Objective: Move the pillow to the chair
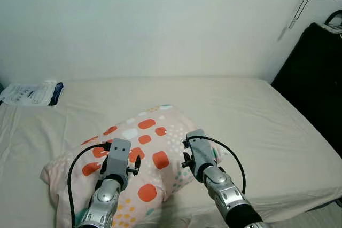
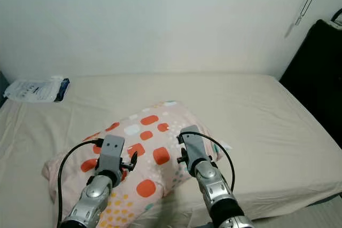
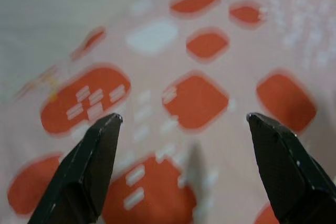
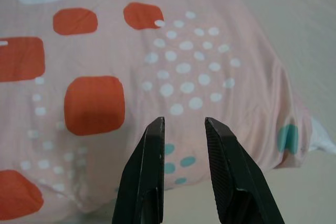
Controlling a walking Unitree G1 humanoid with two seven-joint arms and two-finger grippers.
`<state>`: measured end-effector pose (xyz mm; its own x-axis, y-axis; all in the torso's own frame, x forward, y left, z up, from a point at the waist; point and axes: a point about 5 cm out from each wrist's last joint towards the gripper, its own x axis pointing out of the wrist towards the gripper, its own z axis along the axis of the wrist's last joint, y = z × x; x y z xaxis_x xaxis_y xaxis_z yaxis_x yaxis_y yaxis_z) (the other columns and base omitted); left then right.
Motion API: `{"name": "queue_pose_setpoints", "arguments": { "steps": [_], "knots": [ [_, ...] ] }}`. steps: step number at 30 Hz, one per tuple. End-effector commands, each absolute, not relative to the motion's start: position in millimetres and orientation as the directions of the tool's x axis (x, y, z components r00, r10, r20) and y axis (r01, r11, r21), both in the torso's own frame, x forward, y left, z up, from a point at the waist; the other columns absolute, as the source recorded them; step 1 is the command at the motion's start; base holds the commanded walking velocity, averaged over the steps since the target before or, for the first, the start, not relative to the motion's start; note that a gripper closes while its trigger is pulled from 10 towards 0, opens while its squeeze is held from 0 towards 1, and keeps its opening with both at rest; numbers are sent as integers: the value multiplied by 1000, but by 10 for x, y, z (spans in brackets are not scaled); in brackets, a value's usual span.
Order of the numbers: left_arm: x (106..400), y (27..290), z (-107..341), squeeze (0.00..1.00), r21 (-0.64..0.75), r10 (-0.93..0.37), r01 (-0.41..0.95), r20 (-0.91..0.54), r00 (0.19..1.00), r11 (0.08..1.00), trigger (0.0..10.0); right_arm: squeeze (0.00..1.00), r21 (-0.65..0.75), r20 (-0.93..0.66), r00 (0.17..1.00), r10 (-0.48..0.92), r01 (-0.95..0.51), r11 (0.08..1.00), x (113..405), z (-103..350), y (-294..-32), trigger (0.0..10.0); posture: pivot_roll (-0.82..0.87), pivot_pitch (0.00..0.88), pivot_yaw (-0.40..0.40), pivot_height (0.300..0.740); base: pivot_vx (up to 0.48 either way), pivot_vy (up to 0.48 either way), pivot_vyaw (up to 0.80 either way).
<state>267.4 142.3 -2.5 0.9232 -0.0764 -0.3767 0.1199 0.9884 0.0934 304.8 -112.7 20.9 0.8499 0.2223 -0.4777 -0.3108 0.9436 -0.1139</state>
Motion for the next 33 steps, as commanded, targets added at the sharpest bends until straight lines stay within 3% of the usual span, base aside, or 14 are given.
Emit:
{"name": "queue_pose_setpoints", "arguments": {
  "steps": [1,6,11,13,20,24,27,33],
  "knots": [
    [2630,1484,-113,0,118,-58,117,-419,906,986,10000,0,-119,-509,832,219,-321,940,3050,157,-1138,10000,50,0,-82,740,0,0,0],
    [2657,1545,-194,0,142,-54,141,-489,870,980,10000,0,-127,-652,739,172,-331,935,3030,-2,-1212,10000,76,0,-90,740,0,0,0],
    [2740,1559,-146,0,133,-46,126,-484,874,983,10000,0,99,-629,756,181,-153,983,3213,176,-1221,10000,86,0,-98,740,0,0,0],
    [2753,1565,-134,0,123,-42,114,-479,877,986,10000,0,111,-618,765,178,-139,984,3244,210,-1234,10000,87,0,-98,740,0,0,0],
    [2616,1623,-292,0,136,-14,106,-552,834,985,10000,0,16,-626,778,60,-63,998,3140,71,-1399,10000,92,0,-96,740,0,0,0],
    [2410,1710,-461,0,148,27,82,-618,785,986,10000,0,-123,-745,667,22,-169,978,2807,-258,-1466,10000,99,0,-99,740,0,0,0],
    [2285,1759,-550,0,148,49,64,-653,755,987,10000,0,-121,-801,599,-6,-152,981,2628,-403,-1537,10000,102,0,-103,740,0,0,0],
    [2163,1782,-628,0,158,59,69,-684,727,985,10000,0,-136,-835,550,-24,-163,977,2468,-514,-1643,10000,101,0,-107,740,0,0,0]
  ]
}}
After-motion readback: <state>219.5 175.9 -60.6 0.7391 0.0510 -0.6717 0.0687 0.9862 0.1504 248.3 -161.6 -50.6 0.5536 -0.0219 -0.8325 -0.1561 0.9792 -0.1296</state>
